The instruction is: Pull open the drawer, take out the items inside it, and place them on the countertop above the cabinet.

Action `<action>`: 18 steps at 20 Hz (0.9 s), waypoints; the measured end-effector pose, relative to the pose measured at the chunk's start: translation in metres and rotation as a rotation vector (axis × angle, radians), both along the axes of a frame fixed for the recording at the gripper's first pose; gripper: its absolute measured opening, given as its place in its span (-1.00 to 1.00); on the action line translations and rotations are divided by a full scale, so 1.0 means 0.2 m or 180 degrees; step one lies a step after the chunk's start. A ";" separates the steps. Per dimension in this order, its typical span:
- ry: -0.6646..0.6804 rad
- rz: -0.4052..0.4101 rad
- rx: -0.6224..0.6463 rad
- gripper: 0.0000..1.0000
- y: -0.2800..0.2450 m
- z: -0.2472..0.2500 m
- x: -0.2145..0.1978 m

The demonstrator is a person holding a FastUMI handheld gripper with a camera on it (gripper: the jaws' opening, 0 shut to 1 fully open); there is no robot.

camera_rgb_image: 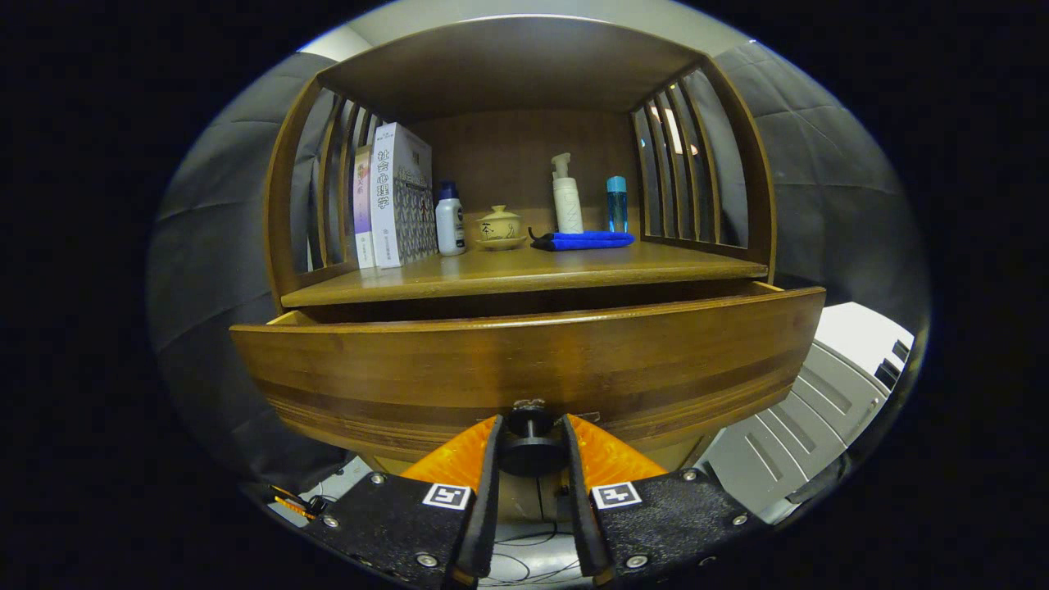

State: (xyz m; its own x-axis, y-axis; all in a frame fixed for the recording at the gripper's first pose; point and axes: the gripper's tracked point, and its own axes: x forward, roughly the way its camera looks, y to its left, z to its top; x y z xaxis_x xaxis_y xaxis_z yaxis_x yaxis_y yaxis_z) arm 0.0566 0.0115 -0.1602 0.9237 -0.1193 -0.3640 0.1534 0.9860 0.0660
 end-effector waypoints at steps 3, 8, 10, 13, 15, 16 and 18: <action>0.0001 -0.0023 0.0006 -0.21 -0.01 0.00 -0.05; 0.0003 -0.0012 -0.0030 -0.21 -0.01 0.00 -0.11; -0.0010 0.0002 0.0006 -0.21 -0.01 0.00 -0.10; -0.0035 0.0049 0.0064 -0.10 0.00 0.01 -0.12; -0.0195 -0.0016 0.0108 -0.01 -0.02 0.09 -0.13; -0.0280 -0.0075 0.0136 0.13 -0.05 0.14 -0.15; -0.0516 -0.0178 0.0160 0.42 -0.09 0.27 -0.18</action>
